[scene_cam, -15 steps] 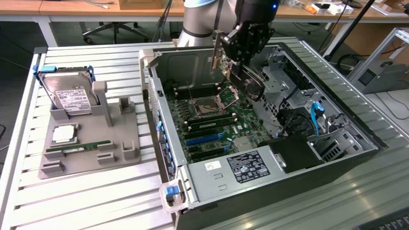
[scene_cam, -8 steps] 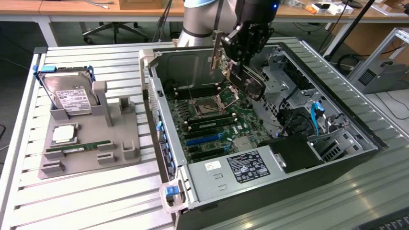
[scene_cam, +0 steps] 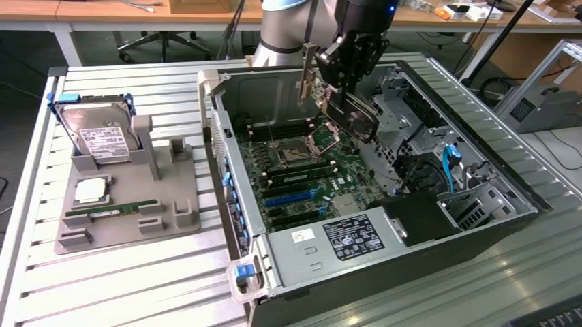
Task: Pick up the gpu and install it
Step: 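Insert the gpu into the slot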
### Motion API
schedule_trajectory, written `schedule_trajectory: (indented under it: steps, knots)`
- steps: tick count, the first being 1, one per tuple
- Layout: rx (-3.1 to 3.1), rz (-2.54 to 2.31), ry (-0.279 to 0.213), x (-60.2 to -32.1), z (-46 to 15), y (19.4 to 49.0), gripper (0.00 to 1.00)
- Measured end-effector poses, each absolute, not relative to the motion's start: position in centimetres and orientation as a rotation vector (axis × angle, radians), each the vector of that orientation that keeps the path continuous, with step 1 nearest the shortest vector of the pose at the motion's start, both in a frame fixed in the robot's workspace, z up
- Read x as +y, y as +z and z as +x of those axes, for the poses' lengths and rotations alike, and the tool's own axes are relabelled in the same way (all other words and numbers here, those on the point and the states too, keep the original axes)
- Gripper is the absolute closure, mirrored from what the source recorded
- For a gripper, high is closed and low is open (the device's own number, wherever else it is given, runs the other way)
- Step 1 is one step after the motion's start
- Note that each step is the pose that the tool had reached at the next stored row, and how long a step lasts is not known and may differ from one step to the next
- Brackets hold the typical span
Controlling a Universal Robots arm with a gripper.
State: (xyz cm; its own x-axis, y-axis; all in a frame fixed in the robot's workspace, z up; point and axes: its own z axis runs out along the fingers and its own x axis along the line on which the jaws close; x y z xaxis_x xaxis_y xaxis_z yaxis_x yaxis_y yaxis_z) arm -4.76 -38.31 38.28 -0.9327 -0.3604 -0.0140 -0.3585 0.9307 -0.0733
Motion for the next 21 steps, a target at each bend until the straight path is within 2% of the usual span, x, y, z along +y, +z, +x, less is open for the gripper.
schedule_trajectory:
  steps: [21]
  knots:
    - [3.038,-0.669,-0.107,-38.31,-4.76,38.27,0.73]
